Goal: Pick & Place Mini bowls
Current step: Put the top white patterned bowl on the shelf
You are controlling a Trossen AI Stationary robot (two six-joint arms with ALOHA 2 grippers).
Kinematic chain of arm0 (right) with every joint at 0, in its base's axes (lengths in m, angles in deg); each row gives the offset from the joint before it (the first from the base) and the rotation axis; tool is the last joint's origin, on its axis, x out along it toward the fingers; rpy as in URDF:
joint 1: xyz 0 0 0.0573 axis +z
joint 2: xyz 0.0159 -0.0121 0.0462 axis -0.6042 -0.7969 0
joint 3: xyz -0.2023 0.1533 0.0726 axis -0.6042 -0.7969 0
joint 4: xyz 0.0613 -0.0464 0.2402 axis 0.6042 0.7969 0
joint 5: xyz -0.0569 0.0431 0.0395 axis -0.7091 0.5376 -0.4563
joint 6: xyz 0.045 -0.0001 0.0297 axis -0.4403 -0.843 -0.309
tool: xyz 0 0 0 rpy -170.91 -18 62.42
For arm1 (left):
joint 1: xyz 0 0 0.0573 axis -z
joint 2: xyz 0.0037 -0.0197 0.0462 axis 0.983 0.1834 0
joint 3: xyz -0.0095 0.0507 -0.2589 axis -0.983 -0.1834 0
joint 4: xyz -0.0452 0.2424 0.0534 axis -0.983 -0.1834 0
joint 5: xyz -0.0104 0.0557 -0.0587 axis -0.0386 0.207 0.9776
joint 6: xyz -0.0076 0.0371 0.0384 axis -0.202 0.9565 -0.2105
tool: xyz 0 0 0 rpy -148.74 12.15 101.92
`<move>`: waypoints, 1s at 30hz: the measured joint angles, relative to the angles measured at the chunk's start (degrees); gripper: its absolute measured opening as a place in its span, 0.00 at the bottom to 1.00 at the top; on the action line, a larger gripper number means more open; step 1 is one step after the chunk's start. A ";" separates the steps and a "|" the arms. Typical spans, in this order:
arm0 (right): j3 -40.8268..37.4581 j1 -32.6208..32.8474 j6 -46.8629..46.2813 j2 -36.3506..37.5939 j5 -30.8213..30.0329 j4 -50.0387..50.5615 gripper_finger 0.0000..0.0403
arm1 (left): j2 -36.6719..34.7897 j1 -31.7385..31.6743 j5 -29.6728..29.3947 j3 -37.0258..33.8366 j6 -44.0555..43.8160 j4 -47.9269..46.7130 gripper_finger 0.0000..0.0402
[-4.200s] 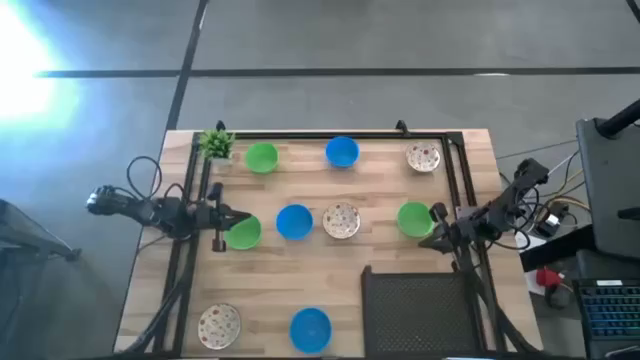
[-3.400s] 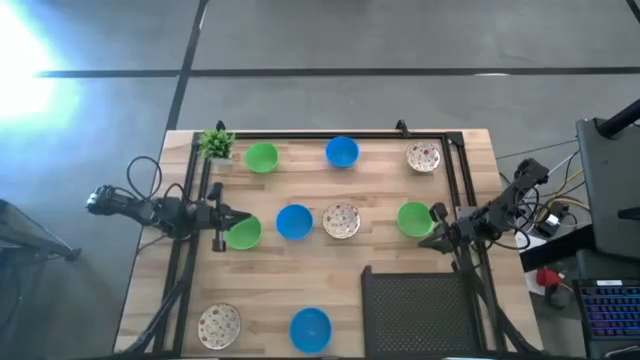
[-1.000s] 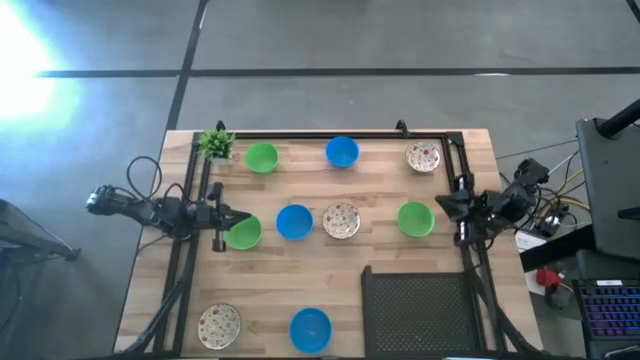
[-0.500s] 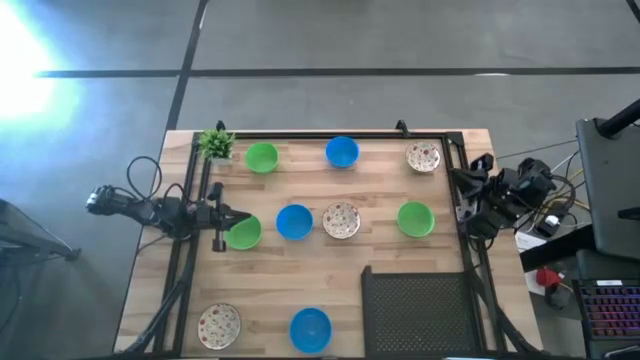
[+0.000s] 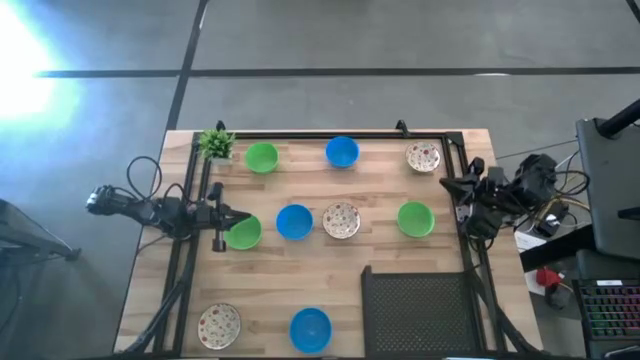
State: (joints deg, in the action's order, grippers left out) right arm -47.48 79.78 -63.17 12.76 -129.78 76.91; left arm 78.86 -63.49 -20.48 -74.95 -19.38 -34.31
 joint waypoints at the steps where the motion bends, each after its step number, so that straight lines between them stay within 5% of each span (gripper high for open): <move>1: 0.00 0.00 -0.77 -0.68 0.24 0.00 0.02 | 0.02 0.00 0.00 0.00 0.00 0.00 0.00; 13: 1.72 0.00 -3.02 -11.19 0.75 -0.13 0.02 | 0.03 0.00 -1.21 0.00 -1.10 4.06 0.00; 18: 3.81 -0.01 -2.59 -13.52 0.53 -0.14 0.02 | 0.75 0.00 -7.08 0.30 -4.96 5.54 0.00; 30: 5.15 -0.02 -2.41 -14.11 0.07 -0.04 0.02 | 10.89 0.00 -13.56 9.41 -6.47 5.64 0.00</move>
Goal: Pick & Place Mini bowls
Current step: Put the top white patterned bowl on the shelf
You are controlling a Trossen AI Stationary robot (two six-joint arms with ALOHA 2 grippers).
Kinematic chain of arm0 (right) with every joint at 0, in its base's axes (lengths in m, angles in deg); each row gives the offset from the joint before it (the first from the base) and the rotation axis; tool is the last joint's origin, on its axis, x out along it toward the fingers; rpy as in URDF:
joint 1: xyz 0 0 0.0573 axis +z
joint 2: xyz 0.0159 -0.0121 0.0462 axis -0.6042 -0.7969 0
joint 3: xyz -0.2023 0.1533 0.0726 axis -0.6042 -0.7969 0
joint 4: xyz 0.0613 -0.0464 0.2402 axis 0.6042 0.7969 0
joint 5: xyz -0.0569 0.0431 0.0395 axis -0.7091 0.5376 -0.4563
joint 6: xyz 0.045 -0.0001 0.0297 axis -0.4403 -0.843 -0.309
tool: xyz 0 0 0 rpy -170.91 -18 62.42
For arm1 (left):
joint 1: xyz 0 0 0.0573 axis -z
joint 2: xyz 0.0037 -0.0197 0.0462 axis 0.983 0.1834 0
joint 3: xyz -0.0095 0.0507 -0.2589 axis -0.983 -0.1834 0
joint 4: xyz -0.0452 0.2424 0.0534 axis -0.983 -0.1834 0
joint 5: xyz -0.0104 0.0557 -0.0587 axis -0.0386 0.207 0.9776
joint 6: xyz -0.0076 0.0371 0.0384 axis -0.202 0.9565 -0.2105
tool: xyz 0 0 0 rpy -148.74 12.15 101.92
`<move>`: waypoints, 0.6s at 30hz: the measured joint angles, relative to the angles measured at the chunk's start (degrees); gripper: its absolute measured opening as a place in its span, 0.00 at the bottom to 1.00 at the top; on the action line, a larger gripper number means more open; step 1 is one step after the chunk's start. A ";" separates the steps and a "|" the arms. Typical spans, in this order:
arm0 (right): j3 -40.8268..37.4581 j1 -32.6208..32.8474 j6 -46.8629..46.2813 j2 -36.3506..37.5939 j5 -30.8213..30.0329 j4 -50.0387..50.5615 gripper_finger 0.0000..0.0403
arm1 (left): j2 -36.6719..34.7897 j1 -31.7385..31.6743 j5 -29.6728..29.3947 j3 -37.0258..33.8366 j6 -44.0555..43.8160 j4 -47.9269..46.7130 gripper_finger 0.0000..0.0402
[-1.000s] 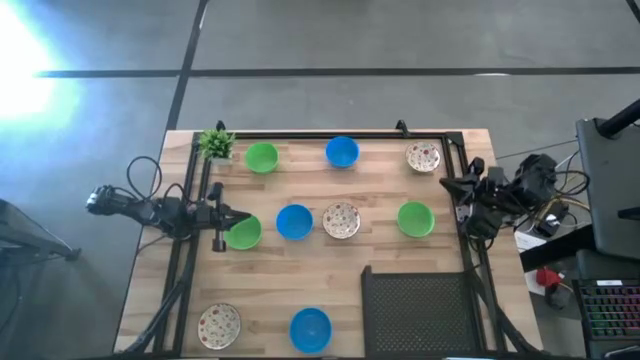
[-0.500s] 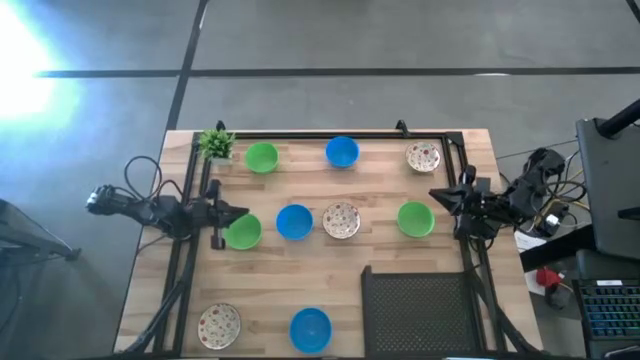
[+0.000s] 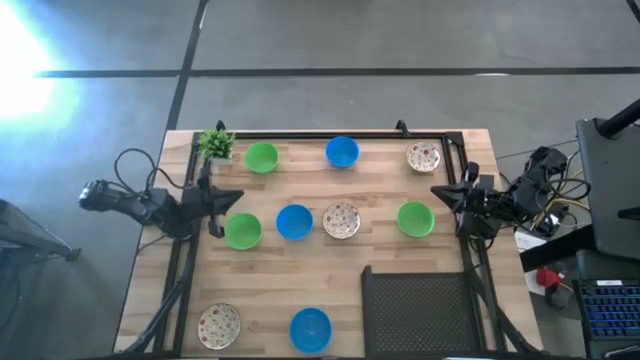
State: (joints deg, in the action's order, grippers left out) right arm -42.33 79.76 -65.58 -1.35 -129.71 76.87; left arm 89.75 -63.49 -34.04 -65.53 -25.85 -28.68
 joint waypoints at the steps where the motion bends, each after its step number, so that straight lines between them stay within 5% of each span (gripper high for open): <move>1: 0.00 0.00 -0.02 -0.01 0.00 -0.01 0.02 | 1.49 0.00 -1.05 1.07 -0.36 -0.23 0.00; 10: 0.00 0.00 0.00 0.02 -0.02 -0.02 0.02 | 15.50 0.00 -7.47 11.16 -2.92 -1.00 0.00; 18: 0.00 0.00 -0.05 0.02 -0.02 -0.04 0.02 | 24.93 -0.23 -13.91 21.09 -11.97 -13.09 0.00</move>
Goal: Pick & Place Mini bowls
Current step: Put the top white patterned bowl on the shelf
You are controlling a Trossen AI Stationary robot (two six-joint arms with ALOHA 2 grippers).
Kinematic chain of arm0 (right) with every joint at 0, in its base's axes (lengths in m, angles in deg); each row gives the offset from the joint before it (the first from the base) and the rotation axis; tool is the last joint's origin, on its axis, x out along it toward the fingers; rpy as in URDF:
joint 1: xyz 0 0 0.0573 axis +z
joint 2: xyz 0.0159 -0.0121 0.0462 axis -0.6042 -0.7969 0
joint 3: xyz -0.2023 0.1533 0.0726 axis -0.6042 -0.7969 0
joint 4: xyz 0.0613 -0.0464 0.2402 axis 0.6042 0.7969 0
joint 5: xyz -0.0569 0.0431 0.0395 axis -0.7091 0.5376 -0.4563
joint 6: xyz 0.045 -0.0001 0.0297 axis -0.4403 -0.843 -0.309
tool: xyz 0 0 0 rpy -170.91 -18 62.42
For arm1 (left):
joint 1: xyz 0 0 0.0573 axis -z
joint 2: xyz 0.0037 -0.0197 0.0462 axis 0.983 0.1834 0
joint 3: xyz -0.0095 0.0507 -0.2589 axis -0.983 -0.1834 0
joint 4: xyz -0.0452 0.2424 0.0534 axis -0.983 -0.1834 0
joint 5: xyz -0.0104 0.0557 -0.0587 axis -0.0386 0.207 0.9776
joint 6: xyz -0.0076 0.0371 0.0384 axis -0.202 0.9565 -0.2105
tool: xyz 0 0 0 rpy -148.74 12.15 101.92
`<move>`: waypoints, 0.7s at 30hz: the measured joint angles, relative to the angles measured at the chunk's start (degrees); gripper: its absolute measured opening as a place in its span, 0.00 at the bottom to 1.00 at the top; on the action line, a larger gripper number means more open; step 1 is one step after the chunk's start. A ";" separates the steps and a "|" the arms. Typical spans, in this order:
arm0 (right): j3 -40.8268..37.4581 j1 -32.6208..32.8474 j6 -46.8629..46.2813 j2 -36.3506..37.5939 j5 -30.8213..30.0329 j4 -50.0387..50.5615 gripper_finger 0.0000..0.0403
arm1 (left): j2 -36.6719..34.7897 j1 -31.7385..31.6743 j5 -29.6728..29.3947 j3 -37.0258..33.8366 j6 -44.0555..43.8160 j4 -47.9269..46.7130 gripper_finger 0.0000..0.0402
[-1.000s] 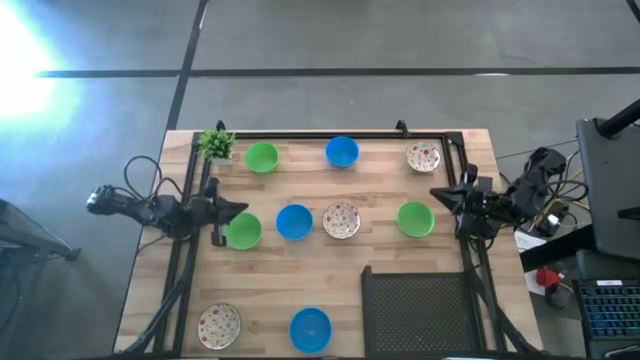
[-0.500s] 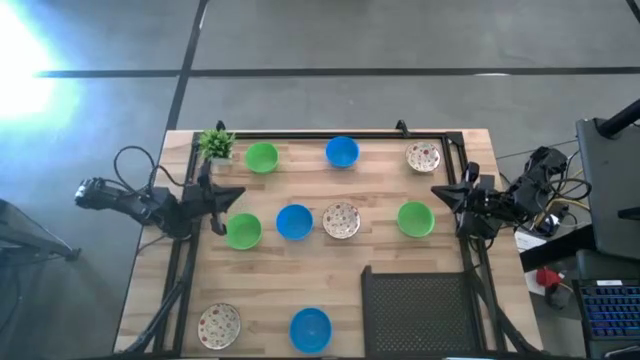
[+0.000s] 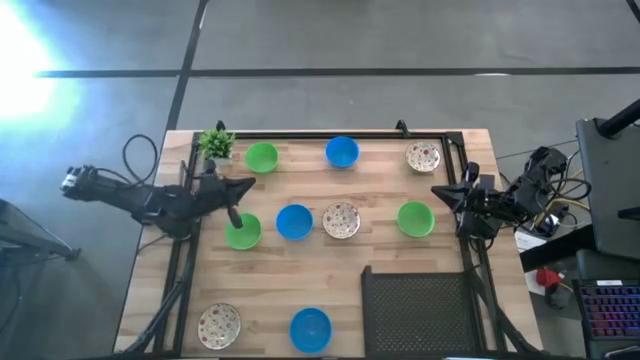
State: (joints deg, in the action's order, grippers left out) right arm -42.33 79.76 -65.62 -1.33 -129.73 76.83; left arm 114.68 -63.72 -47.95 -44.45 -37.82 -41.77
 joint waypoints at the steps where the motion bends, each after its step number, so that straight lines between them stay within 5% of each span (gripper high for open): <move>1: 0.00 0.00 -0.11 0.02 0.00 0.00 0.02 | 0.80 -0.11 -0.82 1.16 -1.18 -1.25 0.00; 21: 4.28 -0.53 -4.15 -0.07 -2.86 -0.14 0.02 | 14.52 -3.40 -2.35 13.69 -5.30 -7.79 0.00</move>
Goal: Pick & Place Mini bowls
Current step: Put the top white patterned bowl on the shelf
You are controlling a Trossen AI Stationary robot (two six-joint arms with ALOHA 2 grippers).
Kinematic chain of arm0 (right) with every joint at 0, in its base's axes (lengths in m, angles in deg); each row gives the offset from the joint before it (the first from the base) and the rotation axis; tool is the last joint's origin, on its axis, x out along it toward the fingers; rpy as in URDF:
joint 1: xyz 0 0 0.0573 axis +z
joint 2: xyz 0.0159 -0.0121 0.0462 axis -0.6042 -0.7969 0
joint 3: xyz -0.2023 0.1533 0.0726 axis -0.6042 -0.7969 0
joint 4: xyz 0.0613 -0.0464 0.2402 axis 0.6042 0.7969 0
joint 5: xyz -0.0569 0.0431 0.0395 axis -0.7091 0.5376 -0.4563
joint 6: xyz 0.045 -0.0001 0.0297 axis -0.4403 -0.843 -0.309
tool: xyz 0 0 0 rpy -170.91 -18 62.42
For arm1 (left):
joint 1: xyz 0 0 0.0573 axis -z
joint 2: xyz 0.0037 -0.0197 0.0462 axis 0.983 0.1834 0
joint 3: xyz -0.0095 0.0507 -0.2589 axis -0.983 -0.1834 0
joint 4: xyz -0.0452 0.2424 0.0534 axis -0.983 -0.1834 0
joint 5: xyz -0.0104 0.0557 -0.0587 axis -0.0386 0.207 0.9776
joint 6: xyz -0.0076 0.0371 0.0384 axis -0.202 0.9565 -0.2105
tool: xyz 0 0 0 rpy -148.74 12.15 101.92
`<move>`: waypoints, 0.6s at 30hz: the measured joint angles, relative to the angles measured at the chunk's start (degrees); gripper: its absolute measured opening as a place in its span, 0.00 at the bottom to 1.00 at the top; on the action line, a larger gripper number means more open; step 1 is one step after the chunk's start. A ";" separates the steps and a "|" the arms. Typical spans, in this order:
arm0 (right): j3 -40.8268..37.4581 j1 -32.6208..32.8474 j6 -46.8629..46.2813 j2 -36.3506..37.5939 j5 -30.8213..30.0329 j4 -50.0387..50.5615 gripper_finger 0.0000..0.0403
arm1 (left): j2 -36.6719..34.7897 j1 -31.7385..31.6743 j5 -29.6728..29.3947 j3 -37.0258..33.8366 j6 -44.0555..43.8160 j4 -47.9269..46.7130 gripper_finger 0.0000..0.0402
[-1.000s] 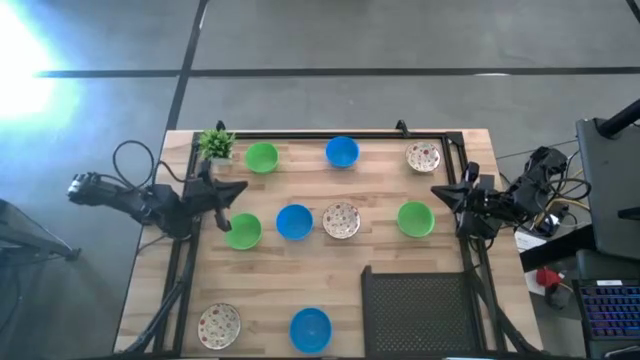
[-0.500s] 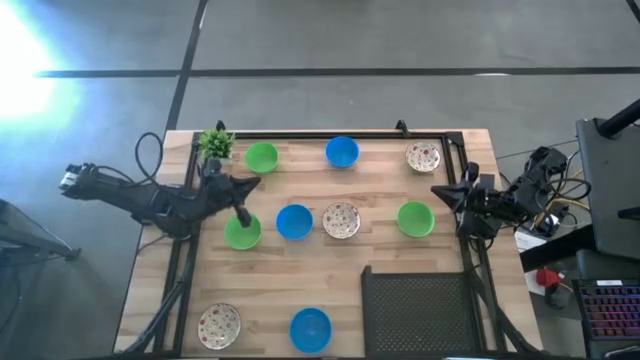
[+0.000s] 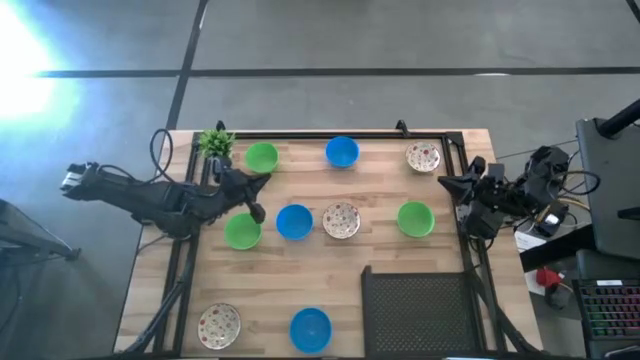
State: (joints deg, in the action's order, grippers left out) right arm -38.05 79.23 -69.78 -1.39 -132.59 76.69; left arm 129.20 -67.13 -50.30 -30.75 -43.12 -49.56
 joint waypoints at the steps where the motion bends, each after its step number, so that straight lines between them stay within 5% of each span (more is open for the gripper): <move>1: 0.55 -0.20 1.21 0.00 -0.12 0.19 0.02 | 0.37 -0.01 0.00 0.10 -0.27 0.20 0.00; 10: 2.96 -0.76 2.68 -0.01 1.04 3.33 0.02 | 1.38 -0.21 0.01 0.24 -3.42 3.29 0.00; 18: 1.82 -0.85 -5.32 -2.42 3.51 9.29 0.02 | 1.39 -0.21 0.01 0.24 -2.69 6.22 0.00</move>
State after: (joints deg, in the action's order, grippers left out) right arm -36.23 78.38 -75.09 -3.82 -129.07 85.97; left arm 130.60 -67.34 -50.30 -30.51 -45.81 -43.34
